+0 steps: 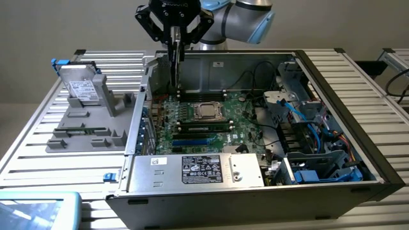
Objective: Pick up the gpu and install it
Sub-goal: 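Pick up the gpu and move the gpu toward the slot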
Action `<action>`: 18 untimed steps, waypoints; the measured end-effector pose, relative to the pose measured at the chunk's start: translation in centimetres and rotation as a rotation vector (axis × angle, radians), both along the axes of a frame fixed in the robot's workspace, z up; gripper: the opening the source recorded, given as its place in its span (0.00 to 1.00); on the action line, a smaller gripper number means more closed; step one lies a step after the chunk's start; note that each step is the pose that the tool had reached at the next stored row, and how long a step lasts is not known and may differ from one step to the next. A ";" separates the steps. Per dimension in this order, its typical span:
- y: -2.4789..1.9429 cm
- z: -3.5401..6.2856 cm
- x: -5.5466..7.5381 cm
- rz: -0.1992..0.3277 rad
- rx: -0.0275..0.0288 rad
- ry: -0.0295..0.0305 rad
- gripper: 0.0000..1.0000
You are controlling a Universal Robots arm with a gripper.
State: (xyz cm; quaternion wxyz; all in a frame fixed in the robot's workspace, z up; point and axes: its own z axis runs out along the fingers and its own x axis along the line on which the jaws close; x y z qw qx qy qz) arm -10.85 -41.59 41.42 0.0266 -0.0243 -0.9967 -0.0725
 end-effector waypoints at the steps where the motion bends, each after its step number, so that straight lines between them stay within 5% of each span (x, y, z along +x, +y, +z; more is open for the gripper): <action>1: -0.01 -0.01 0.3 0.000 0.0000 0.0000 0.28; 18: -0.43 -0.19 5.8 0.000 -0.0001 0.0001 0.28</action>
